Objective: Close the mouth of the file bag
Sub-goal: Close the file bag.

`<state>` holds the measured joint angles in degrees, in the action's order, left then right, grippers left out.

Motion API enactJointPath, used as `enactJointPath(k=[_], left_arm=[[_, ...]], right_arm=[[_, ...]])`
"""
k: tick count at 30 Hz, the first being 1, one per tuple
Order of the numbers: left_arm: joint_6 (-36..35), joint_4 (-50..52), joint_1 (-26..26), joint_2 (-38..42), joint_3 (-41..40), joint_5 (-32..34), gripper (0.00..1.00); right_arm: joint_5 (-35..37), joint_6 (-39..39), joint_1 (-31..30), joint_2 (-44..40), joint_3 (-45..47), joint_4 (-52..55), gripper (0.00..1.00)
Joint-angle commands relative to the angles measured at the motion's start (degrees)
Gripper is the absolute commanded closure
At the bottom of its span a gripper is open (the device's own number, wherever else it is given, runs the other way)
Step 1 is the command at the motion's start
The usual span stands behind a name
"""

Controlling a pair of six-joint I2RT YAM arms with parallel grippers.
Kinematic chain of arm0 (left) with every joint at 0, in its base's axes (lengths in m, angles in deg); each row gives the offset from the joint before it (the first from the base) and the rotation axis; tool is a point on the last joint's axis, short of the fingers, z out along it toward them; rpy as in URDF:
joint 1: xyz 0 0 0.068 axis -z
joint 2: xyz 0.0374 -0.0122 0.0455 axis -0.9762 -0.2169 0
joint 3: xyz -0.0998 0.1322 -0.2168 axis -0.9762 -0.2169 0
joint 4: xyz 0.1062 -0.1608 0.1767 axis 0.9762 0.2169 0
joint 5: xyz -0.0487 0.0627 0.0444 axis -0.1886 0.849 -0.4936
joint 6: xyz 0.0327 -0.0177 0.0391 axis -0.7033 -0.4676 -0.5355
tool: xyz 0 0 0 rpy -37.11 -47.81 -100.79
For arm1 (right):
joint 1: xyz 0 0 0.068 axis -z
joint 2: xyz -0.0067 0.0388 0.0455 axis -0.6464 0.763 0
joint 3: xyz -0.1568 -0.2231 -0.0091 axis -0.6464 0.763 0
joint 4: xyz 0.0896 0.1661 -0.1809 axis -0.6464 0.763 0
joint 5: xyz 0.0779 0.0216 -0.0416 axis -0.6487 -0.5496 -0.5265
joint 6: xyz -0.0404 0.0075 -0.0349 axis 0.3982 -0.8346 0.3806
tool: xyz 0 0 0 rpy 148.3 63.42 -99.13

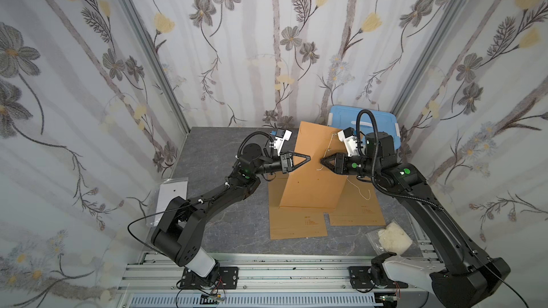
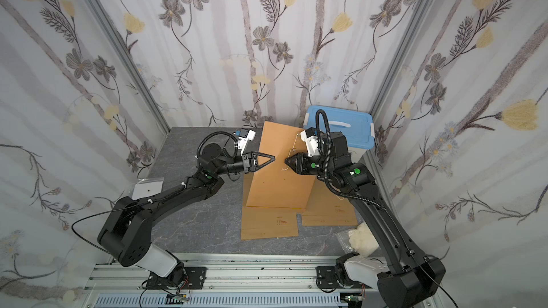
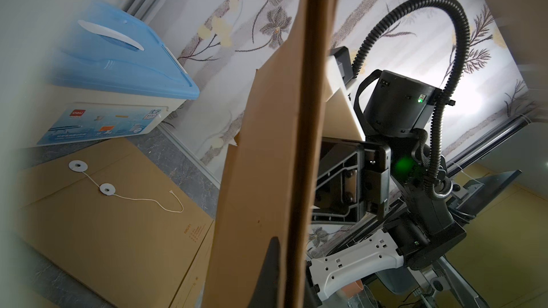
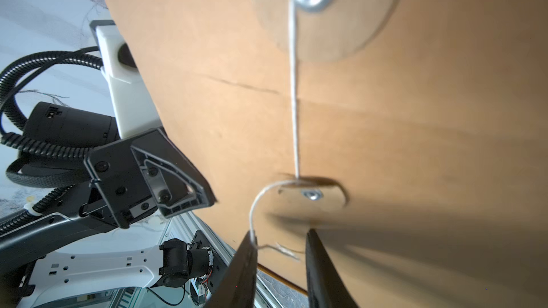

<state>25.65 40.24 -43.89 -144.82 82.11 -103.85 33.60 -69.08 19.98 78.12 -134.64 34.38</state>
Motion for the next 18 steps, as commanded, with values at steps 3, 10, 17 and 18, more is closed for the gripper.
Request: enactJointPath(k=[3, 10, 17, 18], left_arm=[[-0.74, -1.62, -0.01, -0.07, 0.66, -0.54, 1.00], [-1.20, -0.82, 0.08, 0.08, 0.99, -0.50, 1.00], [-1.48, -0.32, 0.09, 0.24, 1.02, -0.40, 1.00], [-1.48, -0.39, 0.09, 0.23, 1.08, -0.44, 1.00]], right_arm=[[-1.03, 1.75, 1.63, -2.91, 1.66, -2.70, 0.65], [-1.02, 2.45, 2.03, -5.35, 0.41, -2.56, 0.65], [-2.74, 1.61, 2.01, -4.99, 0.84, -3.91, 0.63], [-2.81, 1.48, 2.06, -5.06, 1.05, -4.48, 0.62]])
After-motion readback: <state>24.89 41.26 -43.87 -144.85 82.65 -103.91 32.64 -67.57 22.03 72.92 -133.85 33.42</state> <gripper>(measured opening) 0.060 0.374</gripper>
